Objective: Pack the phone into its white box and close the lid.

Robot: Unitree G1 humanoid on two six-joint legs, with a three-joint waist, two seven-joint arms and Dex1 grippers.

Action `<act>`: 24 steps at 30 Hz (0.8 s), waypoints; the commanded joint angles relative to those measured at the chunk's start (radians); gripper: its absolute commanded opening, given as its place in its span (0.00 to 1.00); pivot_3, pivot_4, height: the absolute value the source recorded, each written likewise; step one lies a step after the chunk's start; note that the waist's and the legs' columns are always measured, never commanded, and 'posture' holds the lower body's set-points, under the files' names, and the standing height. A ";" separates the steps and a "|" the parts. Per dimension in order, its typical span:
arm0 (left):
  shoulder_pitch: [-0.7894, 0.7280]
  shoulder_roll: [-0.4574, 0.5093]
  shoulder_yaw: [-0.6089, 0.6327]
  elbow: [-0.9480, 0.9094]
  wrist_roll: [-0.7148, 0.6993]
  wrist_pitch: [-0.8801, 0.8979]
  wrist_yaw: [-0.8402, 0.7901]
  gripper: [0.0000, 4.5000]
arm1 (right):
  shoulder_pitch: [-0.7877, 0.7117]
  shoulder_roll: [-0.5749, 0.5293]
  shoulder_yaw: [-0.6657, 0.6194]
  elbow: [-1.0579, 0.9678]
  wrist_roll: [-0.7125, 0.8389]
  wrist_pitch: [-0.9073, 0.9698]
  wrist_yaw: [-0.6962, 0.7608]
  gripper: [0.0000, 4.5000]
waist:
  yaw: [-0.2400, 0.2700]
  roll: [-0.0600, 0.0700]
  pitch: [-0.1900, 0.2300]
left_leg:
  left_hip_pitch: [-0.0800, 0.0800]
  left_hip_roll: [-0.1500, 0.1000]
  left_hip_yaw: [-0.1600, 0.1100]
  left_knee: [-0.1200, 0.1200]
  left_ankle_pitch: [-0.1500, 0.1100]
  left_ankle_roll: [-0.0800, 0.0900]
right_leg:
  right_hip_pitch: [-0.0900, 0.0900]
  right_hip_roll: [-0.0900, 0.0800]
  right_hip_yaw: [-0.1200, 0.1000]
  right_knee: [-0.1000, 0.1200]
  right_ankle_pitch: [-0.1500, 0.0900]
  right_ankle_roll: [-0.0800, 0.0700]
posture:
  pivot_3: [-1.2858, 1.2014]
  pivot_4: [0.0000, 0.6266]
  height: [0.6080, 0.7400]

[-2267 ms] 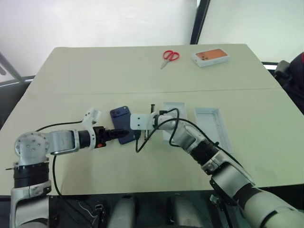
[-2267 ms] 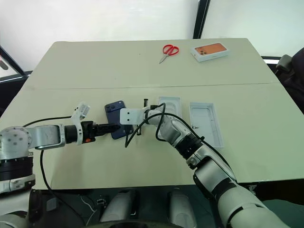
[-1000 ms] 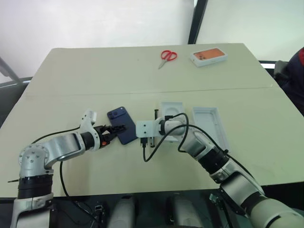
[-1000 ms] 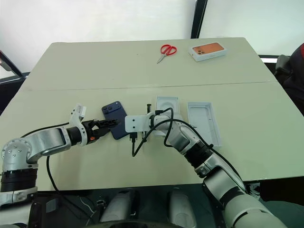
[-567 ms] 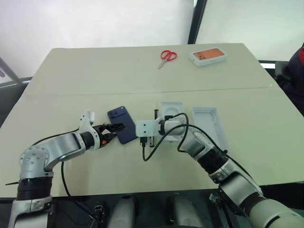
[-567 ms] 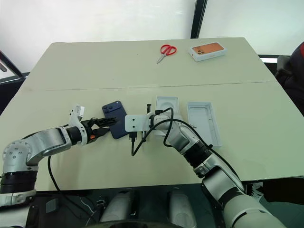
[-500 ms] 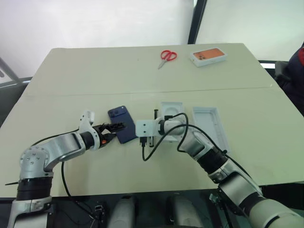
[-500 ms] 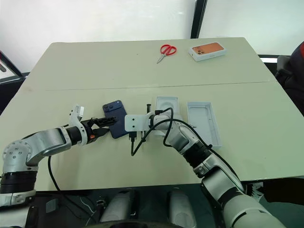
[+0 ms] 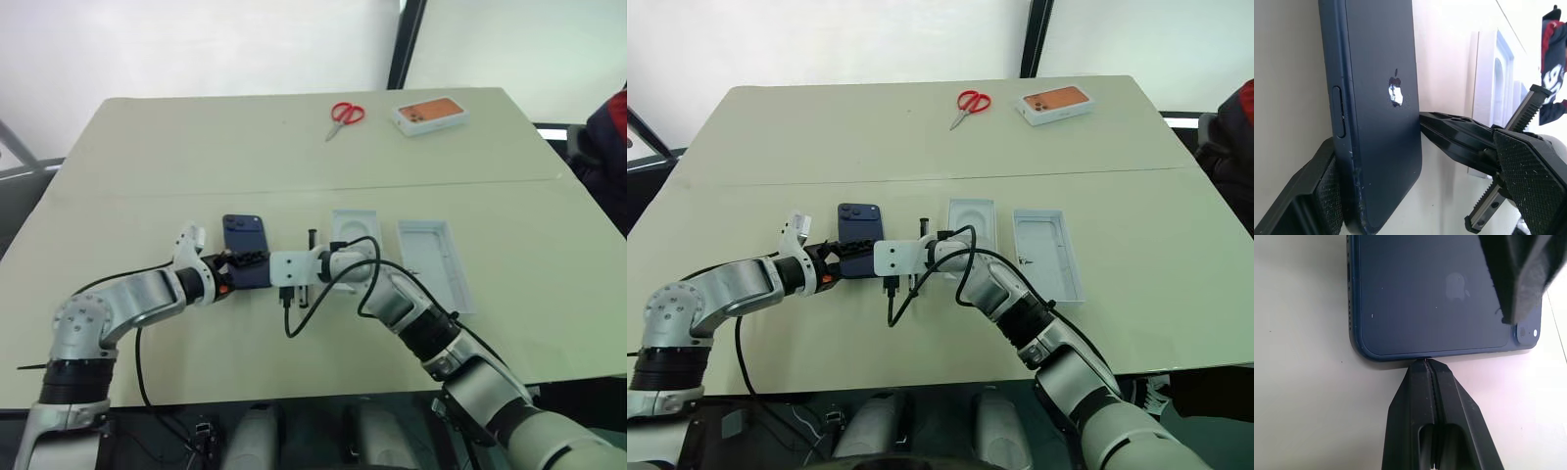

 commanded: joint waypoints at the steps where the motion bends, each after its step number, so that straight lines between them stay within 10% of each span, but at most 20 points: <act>1: 0.014 0.032 0.020 0.023 0.027 -0.001 -0.011 0.87 | 0.013 0.012 0.020 0.006 0.009 -0.008 0.010 0.00 | 0.000 0.000 0.000 | 0.000 0.000 0.000 0.000 0.000 0.000 | 0.000 0.000 0.000 0.000 0.000 0.000 | 0.52 0.24 1.00; 6: 0.022 0.044 0.038 0.026 0.012 -0.006 -0.027 0.34 | 0.013 0.012 0.019 0.006 0.009 -0.007 0.008 0.00 | 0.000 0.000 0.001 | 0.000 0.000 0.000 0.000 0.000 0.000 | 0.000 0.000 0.000 0.000 0.000 0.000 | 0.52 0.24 1.00; 17: 0.031 0.014 0.054 0.043 -0.030 -0.034 -0.041 0.34 | 0.013 0.005 0.019 0.005 0.001 -0.008 -0.002 0.00 | 0.002 0.000 0.001 | 0.000 0.001 0.000 0.000 -0.001 0.001 | 0.000 -0.001 0.000 0.000 0.000 0.000 | 0.52 0.24 1.00; 21: 0.041 0.006 0.066 0.039 -0.045 -0.042 -0.050 0.01 | -0.004 -0.017 0.001 -0.011 -0.019 -0.002 -0.023 0.00 | 0.002 0.000 0.001 | 0.000 0.001 0.000 0.000 -0.001 0.001 | 0.000 -0.001 0.000 0.000 0.000 0.000 | 0.52 0.24 1.00; 24: 0.050 -0.004 0.081 0.033 -0.048 -0.042 -0.067 0.01 | -0.019 -0.031 -0.031 -0.050 -0.005 0.023 -0.022 0.00 | 0.004 0.000 0.002 | 0.000 0.001 0.000 0.000 -0.001 0.001 | 0.000 -0.001 0.000 0.000 0.000 0.000 | 0.52 0.24 1.00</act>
